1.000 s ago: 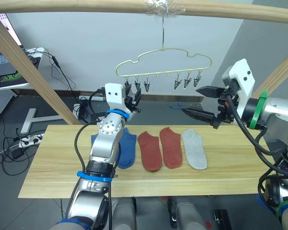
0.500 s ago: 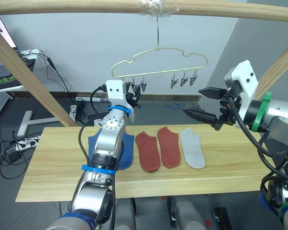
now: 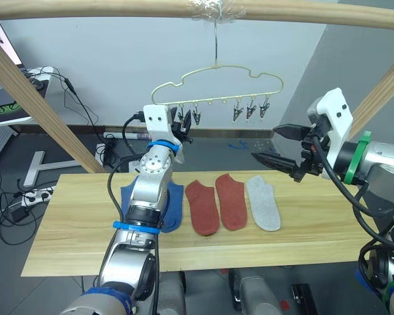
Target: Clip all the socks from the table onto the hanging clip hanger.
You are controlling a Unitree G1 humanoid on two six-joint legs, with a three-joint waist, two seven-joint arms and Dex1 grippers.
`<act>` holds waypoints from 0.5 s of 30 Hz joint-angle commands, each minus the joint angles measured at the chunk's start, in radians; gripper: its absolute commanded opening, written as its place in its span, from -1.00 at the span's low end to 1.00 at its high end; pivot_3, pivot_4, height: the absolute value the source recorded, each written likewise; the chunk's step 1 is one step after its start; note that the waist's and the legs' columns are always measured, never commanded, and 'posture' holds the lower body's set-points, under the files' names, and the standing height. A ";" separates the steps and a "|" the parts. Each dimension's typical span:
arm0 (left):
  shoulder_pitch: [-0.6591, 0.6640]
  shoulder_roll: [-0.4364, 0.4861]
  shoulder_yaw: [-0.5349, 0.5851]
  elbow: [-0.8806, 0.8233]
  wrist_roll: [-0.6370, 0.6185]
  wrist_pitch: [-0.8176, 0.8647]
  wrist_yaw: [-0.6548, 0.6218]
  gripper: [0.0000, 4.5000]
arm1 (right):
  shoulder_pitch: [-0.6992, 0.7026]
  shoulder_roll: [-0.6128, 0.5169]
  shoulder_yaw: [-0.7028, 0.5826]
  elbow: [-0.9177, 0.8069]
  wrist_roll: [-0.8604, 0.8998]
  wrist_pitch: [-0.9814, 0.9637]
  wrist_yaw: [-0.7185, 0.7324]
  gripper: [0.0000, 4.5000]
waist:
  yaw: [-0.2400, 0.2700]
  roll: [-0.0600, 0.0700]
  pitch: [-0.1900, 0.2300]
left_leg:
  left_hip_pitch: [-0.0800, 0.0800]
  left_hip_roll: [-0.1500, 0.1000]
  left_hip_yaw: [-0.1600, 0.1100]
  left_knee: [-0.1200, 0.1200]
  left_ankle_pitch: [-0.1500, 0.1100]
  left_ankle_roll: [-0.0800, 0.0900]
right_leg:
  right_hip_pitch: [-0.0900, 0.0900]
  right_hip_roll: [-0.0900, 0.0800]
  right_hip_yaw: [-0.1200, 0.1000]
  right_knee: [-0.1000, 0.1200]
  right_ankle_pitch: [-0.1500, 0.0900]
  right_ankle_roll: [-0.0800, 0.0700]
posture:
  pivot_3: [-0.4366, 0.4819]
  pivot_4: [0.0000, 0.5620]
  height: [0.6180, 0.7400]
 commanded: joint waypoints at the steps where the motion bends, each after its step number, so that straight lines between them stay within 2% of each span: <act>1: -0.025 -0.008 0.007 -0.009 0.000 -0.020 0.005 -0.13 | 0.001 -0.018 -0.024 -0.026 0.023 -0.011 -0.012 0.98 | 0.000 0.000 0.000 | 0.000 0.000 0.000 0.000 0.000 0.000 | 0.000 0.000 0.000 0.000 0.000 0.000 | -0.20 -0.15 1.00; 10: -0.028 -0.021 0.009 0.013 -0.014 -0.024 -0.018 -0.13 | -0.003 -0.034 -0.032 -0.023 0.059 -0.009 -0.038 0.98 | 0.000 0.000 0.000 | -0.001 0.000 0.000 -0.002 0.000 0.000 | 0.000 0.000 0.000 -0.002 0.000 0.000 | -0.23 -0.15 1.00; 13: -0.031 -0.026 0.010 0.019 -0.019 -0.040 -0.021 -0.37 | 0.000 -0.039 -0.034 -0.021 0.068 -0.010 -0.044 1.00 | 0.000 0.000 0.000 | -0.001 0.000 0.000 -0.002 0.000 0.000 | 0.000 0.000 0.000 -0.003 0.000 0.000 | -0.23 -0.15 1.00; 15: -0.034 -0.026 0.010 0.021 -0.019 -0.041 -0.023 -0.63 | 0.002 -0.042 -0.034 -0.021 0.075 -0.011 -0.051 1.00 | 0.000 0.000 0.000 | -0.001 0.000 0.000 -0.002 0.000 0.000 | 0.000 0.000 0.000 -0.003 0.000 0.000 | -0.24 -0.15 1.00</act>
